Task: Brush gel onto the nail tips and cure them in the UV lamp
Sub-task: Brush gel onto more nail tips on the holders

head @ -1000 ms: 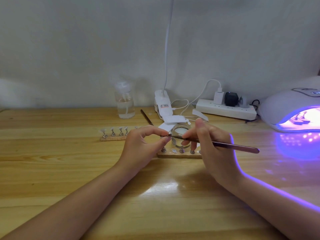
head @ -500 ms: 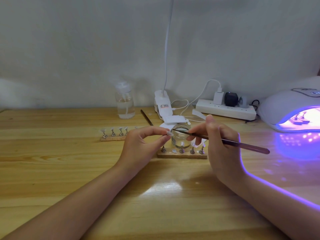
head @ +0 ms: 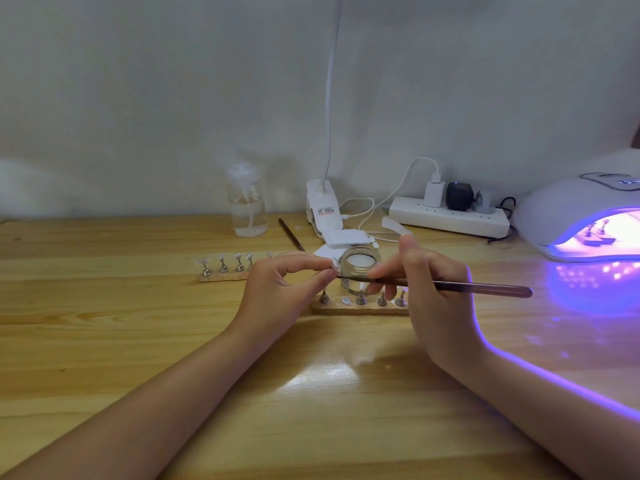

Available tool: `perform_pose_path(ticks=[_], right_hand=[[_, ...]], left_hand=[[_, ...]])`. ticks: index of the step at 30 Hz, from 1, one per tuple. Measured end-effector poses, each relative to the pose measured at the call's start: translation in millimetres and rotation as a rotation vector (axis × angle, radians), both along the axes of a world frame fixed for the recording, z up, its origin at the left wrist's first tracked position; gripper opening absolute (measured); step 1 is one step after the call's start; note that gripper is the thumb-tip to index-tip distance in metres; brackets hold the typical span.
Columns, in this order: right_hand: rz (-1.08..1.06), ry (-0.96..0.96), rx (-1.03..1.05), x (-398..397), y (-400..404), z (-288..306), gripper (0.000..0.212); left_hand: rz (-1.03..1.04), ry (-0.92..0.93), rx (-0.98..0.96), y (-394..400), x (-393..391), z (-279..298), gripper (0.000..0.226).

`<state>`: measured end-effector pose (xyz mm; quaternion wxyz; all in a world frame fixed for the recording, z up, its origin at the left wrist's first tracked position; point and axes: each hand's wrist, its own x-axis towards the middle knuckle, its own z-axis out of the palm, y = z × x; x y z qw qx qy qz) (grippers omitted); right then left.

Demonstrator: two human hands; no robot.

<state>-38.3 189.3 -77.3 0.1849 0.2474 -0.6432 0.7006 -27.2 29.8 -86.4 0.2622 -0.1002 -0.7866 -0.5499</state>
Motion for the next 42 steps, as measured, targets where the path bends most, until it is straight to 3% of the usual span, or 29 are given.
perform_pose_path(ticks=[7, 14, 19, 26, 32, 38, 42], right_hand=[[-0.023, 0.021, 0.042, -2.7, -1.3, 0.8, 0.035], [-0.006, -0.01, 0.0, -2.1, 1.0, 1.6, 0.042], [-0.017, 0.051, 0.069, -4.7, 1.9, 5.9, 0.033], [-0.017, 0.011, 0.004, -5.0, 4.0, 4.8, 0.043], [-0.011, 0.044, 0.127, -5.6, 3.0, 4.6, 0.033], [-0.003, 0.027, 0.011, -7.8, 4.9, 3.7, 0.042], [-0.001, 0.05, 0.059, -9.0, 4.7, 3.8, 0.038]], left_hand=[[-0.013, 0.001, -0.01, 1.1, 1.0, 0.4, 0.017], [-0.015, -0.002, -0.029, 1.7, 1.0, 0.7, 0.018], [-0.017, -0.007, -0.055, 2.3, 1.5, 0.6, 0.017], [0.004, -0.013, -0.055, 2.1, 1.0, -0.1, 0.018], [0.004, -0.027, -0.041, 2.1, 0.8, -0.6, 0.018], [0.001, -0.026, -0.052, 2.1, 1.4, -0.1, 0.02], [0.004, -0.029, -0.057, 2.1, 2.2, 0.2, 0.021]])
